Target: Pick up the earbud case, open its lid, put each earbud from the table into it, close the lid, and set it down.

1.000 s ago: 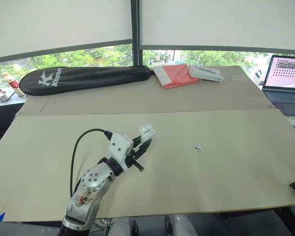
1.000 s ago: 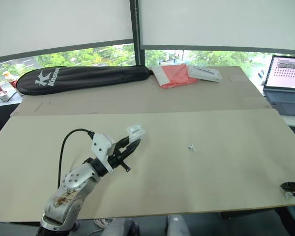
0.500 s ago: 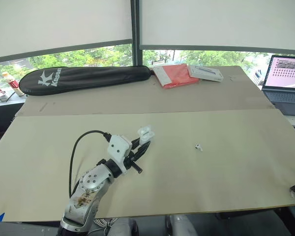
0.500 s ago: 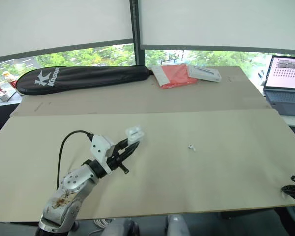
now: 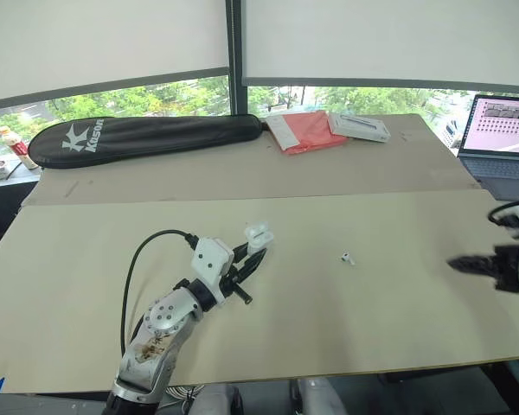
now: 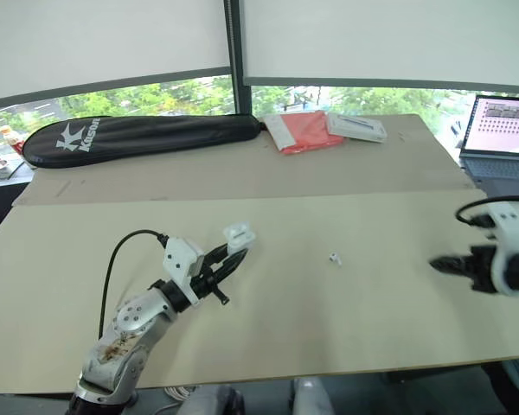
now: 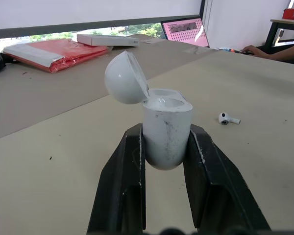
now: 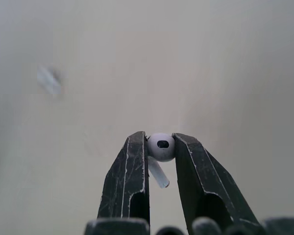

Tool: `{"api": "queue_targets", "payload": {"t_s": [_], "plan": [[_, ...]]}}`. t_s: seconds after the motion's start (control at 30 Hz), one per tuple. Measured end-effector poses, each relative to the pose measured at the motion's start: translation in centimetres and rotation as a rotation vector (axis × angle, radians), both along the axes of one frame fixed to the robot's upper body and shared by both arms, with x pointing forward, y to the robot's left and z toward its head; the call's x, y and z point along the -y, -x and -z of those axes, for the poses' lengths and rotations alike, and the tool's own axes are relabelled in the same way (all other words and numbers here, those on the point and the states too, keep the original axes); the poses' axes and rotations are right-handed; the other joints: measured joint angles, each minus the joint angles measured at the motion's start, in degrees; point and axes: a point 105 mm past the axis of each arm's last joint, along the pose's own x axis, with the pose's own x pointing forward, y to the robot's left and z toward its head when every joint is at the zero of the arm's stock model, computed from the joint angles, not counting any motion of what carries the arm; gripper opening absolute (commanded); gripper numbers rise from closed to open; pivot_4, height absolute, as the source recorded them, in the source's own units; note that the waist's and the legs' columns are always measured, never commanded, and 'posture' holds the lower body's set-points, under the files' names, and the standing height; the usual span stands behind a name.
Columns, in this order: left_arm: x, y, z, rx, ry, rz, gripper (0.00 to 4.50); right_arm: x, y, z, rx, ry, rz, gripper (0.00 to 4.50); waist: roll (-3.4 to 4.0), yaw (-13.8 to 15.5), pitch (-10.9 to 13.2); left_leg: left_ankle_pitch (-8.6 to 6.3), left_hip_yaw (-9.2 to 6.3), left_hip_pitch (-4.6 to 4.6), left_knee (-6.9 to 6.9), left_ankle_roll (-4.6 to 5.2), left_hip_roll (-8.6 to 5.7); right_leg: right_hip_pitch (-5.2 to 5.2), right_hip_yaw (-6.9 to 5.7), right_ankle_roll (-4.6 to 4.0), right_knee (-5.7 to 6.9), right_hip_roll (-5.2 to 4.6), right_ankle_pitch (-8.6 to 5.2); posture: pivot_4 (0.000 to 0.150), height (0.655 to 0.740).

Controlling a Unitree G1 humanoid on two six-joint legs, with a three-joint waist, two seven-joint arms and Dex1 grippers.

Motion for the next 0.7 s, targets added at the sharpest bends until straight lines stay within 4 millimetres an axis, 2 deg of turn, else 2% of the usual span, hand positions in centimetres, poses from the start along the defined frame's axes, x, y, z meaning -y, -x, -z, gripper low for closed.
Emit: {"api": "queue_targets", "payload": {"t_s": [0.13,0.23,0.3,0.43,0.53,0.7], "plan": [[0.8,-0.8,-0.4,0.000,0.046,0.028,0.56,-6.1,-2.2,-3.0,0.210,-0.107,-0.138,0.45,-0.02,0.29,0.01,0.00,-0.01,-0.07,-0.03,0.00,-0.01,-0.05,-0.02,0.18,-0.04,-0.03,0.12,0.150,0.7400],[1.6,-2.4,-1.3,0.004,0.086,0.046,0.56,-13.5,-3.1,-6.9,0.474,-0.207,-0.295,0.45,-0.02,0.29,0.01,0.02,-0.09,-0.15,-0.06,-0.03,0.01,-0.13,-0.14,0.19,0.02,-0.03,0.13,0.150,0.7400],[2.1,-3.2,-2.1,0.025,0.111,0.060,0.56,-16.6,-3.1,-8.6,0.575,-0.265,-0.327,0.45,-0.01,0.62,0.00,0.04,-0.23,-0.20,-0.07,-0.07,0.00,-0.11,-0.37,-0.21,0.04,-0.08,0.35,0.150,0.7400],[1.8,-5.6,-3.1,0.042,0.143,0.027,0.56,-20.5,-3.9,-9.4,0.702,-0.355,-0.305,0.45,0.00,1.09,0.00,0.07,-0.29,-0.34,-0.07,-0.10,-0.12,-0.12,-0.52,-0.25,0.06,-0.14,0.38,0.150,0.7400],[1.9,-6.9,-4.7,0.070,0.180,0.017,0.56,-22.9,-3.9,-9.8,0.786,-0.367,-0.323,0.45,0.00,1.02,0.00,0.17,-0.29,-0.38,-0.05,-0.27,-0.23,-0.08,-0.55,-0.24,0.03,-0.19,0.38,0.150,0.7400],[2.2,-7.8,-6.1,0.110,0.199,0.020,0.56,-24.5,-4.5,-9.9,0.847,-0.407,-0.295,0.45,0.00,0.85,0.00,0.17,-0.29,-0.37,-0.07,-0.27,-0.34,-0.04,-0.55,-0.14,-0.01,-0.27,0.32,0.150,0.7400]]}}
